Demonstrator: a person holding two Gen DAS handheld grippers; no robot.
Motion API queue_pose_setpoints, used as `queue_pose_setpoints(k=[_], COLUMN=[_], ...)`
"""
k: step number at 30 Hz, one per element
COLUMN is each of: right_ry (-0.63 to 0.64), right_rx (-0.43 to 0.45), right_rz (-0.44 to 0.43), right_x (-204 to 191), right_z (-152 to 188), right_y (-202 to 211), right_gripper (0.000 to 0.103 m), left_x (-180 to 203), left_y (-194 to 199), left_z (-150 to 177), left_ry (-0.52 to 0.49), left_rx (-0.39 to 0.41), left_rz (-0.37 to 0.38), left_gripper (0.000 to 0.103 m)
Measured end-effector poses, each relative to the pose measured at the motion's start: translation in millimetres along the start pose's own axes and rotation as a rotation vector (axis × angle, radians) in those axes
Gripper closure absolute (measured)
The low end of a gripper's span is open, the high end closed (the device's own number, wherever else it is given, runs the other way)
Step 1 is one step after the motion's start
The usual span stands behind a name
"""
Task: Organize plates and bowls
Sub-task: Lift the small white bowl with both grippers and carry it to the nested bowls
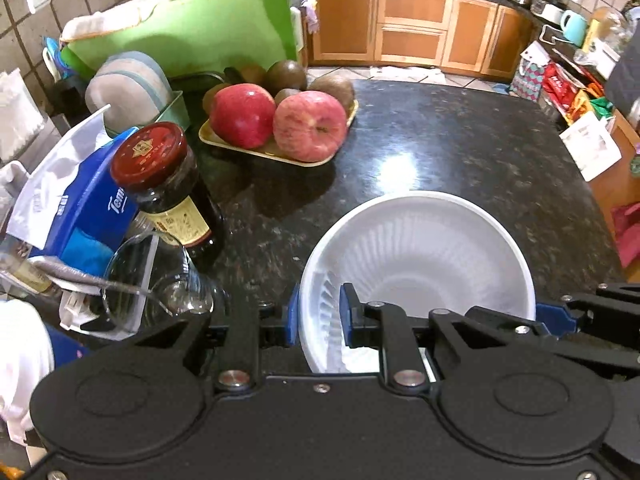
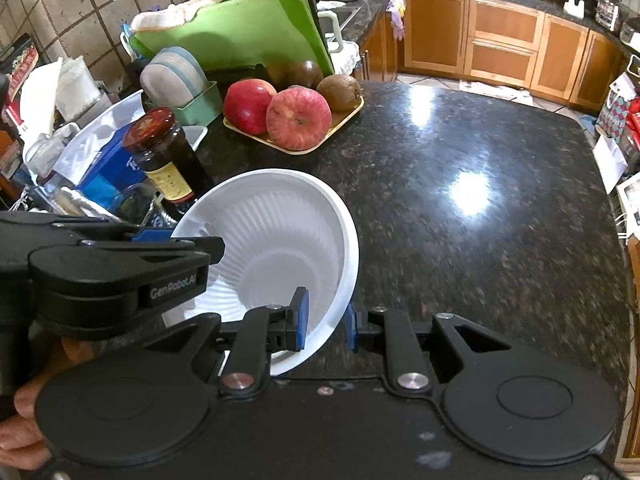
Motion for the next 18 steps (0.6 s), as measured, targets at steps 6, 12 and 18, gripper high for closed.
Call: queue_pose_setpoints(k=[6, 12, 18], right_ry=[-0.032, -0.055, -0.079], right_rx=[0.040, 0.085, 0.138], right_rz=[-0.003, 0.004, 0.024], right_x=[-0.1, -3.3, -0.9], right_z=[19.9, 37.8, 57.3], right_y=[33.5, 63.0, 92.2], right_gripper=[0.082, 0.082, 0.082], left_x=[7.2, 16.7, 29.0], left_y=[28.1, 54.1, 74.0], left_z=[8.9, 19.2, 30.0], left_ry=[-0.032, -0.074, -0.126], left_rx=[0.047, 0.084, 0.118], left_rz=[0.023, 0.032, 0.046], left_gripper=[0.076, 0.076, 0.076])
Point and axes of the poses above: each gripper's, at about its wrist camera, not at the fingertips, and y roughly against the way its jaws point, x to its right, z to its underside, the point moved 8 cm from there along -y, roughly the way its jaws point, and after that the axes turned 5 degrees about -y, right-handed, at the moved point
